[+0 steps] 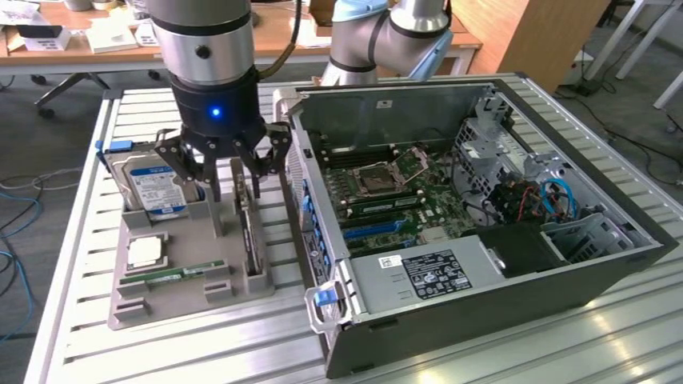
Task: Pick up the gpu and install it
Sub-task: 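Pick up the gpu and move the gpu toward the slot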
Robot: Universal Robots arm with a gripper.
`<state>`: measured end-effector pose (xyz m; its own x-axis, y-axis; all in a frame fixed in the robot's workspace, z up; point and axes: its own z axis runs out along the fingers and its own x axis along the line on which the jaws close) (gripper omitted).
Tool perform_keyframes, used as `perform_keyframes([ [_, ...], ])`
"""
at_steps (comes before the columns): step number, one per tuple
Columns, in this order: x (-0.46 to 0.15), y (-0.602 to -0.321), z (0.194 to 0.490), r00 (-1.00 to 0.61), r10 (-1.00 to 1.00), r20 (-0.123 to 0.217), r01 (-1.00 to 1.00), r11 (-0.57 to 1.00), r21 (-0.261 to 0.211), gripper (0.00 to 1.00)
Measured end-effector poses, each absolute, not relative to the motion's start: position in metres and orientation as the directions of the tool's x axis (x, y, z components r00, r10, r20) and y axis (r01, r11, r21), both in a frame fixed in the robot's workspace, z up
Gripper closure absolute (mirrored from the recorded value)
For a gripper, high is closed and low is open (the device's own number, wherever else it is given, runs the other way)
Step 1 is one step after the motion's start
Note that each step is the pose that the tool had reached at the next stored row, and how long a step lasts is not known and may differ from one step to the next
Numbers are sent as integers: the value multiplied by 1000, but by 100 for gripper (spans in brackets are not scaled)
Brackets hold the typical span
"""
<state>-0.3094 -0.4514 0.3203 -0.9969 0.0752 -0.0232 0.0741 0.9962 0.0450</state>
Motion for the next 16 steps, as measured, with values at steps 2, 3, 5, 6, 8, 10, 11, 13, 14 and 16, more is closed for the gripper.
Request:
perform_keyframes([
  [2, -309, -451, 317, -997, 75, -23, 74, 996, 45, 47],
  [3, -309, -451, 315, -997, 75, -23, 74, 996, 45, 47],
  [5, -309, -451, 312, -997, 75, -23, 74, 996, 45, 47],
  [6, -309, -451, 311, -997, 75, -23, 74, 996, 45, 47],
  [8, -309, -451, 308, -997, 75, -23, 74, 996, 45, 47],
  [10, -309, -451, 305, -997, 75, -23, 74, 996, 45, 47],
  [11, -309, -451, 304, -997, 75, -23, 74, 996, 45, 47],
  [13, -309, -451, 303, -997, 75, -23, 74, 996, 45, 47],
  [14, -309, -451, 303, -997, 75, -23, 74, 996, 45, 47],
  [16, -309, -451, 303, -997, 75, -23, 74, 996, 45, 47],
])
